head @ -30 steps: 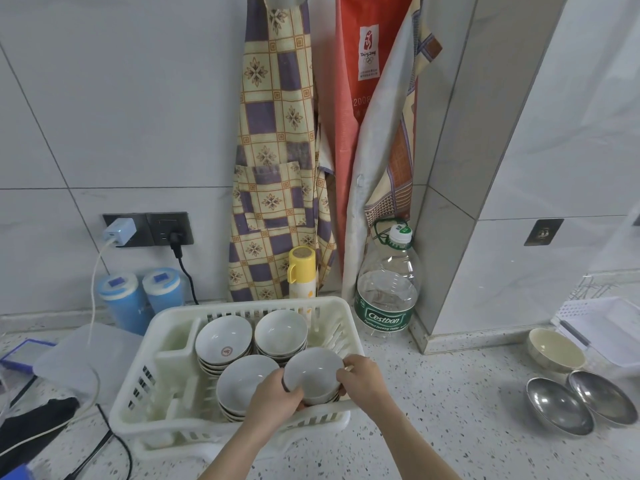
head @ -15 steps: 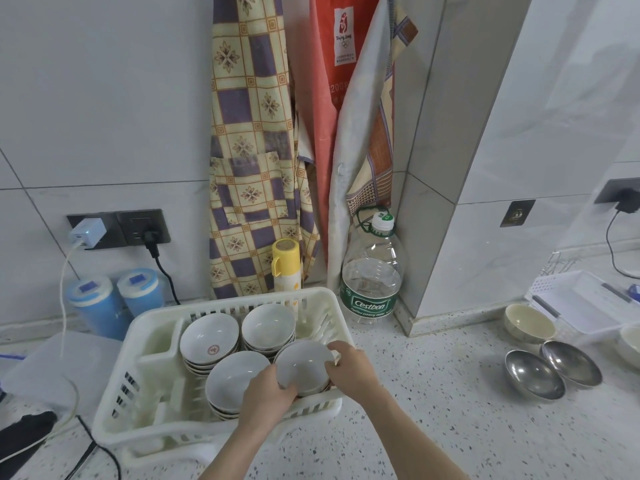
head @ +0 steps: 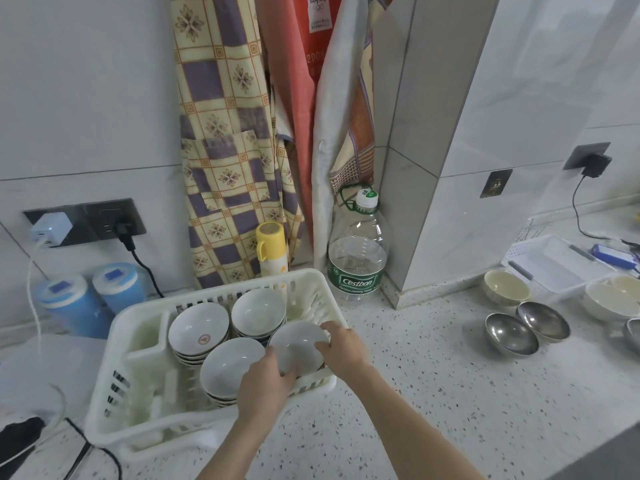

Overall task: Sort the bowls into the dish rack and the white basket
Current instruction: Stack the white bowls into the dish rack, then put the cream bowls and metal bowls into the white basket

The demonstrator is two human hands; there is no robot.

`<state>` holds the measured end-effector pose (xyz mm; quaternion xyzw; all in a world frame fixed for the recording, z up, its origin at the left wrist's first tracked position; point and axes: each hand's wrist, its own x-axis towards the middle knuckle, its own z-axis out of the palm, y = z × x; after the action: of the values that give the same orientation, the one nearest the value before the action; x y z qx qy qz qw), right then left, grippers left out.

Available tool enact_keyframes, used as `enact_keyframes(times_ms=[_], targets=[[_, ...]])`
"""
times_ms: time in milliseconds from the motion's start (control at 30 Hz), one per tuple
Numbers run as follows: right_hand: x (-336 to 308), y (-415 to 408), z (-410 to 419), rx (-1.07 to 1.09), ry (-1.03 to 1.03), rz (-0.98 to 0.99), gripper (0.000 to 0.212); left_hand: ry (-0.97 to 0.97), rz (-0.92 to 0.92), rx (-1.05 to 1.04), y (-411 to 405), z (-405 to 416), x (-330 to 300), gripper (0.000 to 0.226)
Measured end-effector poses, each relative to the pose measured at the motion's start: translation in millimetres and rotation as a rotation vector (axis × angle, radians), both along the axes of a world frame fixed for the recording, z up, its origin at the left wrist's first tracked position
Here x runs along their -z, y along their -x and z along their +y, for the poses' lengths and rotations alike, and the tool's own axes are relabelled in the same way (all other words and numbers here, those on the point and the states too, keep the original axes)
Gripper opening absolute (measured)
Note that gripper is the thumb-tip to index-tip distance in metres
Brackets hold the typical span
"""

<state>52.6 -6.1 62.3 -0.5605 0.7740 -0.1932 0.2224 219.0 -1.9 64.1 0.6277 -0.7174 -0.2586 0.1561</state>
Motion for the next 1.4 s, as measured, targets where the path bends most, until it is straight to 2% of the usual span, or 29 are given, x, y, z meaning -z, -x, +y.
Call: enact_keyframes(times_ms=[133, 267, 400, 500, 600, 733, 867, 1133, 1400], targets=[[1, -2, 3, 0.063, 0.063, -0.057, 0.05, -0.011, 0.051, -0.02, -5, 7, 0, 0.028], [1, 1, 12, 0.093, 0.109, -0.249, 0.047, -0.053, 0.135, -0.09, -11, 15, -1, 0.043], [-2, 20, 31, 0.073, 0.168, -0.54, 0.035, -0.143, 0.28, -0.152, -5, 25, -5, 0.034], [5, 43, 57, 0.003, 0.206, -0.59, 0.03, -0.143, 0.42, -0.245, 14, 40, -7, 0.023], [12, 77, 86, -0.024, 0.126, -0.629, 0.028, -0.112, 0.51, -0.296, 52, 60, -7, 0.019], [22, 153, 131, -0.098, -0.074, -0.5, 0.029, -0.094, 0.56, -0.372, 118, 99, 7, 0.014], [33, 242, 181, -0.018, -0.171, -0.526, 0.031, -0.229, 0.658, -0.419, 199, 139, 24, 0.012], [46, 369, 235, 0.287, -0.11, -0.717, 0.028, -0.442, 0.667, -0.324, 341, 184, 39, 0.013], [45, 464, 237, 0.422, 0.0, -0.783, 0.023, -0.471, 0.597, -0.167, 448, 172, 38, 0.016]])
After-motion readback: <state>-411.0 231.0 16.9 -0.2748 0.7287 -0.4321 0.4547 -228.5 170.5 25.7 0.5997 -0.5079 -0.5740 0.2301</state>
